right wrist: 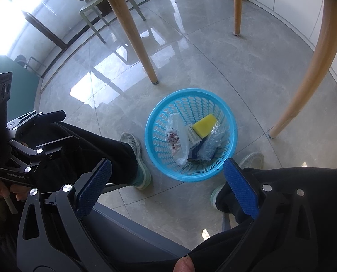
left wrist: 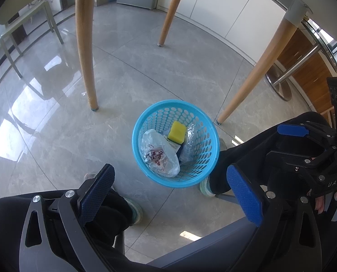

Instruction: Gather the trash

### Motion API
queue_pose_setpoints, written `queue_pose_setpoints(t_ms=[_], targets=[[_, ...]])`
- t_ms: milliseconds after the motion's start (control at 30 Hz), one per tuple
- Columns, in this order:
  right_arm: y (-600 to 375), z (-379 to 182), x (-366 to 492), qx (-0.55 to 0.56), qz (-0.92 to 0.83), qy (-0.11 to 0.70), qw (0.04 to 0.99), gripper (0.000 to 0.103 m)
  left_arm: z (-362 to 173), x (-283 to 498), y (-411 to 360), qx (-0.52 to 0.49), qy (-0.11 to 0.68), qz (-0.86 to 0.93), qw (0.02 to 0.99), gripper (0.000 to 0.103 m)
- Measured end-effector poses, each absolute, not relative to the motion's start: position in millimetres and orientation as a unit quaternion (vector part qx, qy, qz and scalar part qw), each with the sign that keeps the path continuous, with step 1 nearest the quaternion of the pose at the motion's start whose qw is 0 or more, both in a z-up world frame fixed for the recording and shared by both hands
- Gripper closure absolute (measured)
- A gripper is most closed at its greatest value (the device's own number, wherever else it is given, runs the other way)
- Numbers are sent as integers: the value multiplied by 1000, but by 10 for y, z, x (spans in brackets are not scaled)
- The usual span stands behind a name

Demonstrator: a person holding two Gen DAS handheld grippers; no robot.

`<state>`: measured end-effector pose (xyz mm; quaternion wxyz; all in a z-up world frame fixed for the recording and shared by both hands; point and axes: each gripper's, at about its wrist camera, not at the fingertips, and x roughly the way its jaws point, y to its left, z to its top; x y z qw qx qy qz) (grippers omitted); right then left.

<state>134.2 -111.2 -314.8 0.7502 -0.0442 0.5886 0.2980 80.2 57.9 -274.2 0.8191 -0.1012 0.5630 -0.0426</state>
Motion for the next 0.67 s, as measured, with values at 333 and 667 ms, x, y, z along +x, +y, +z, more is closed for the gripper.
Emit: queue_pose_setpoints(t_ms=[333, 667], targets=[[-1104, -3153, 1316, -46, 297, 590, 749, 9, -2752, 794, 567, -99, 561, -44, 821, 6], [-1102, -3153, 1324, -46, 298, 590, 749, 9, -2771, 812, 578, -102, 564, -44, 818, 6]])
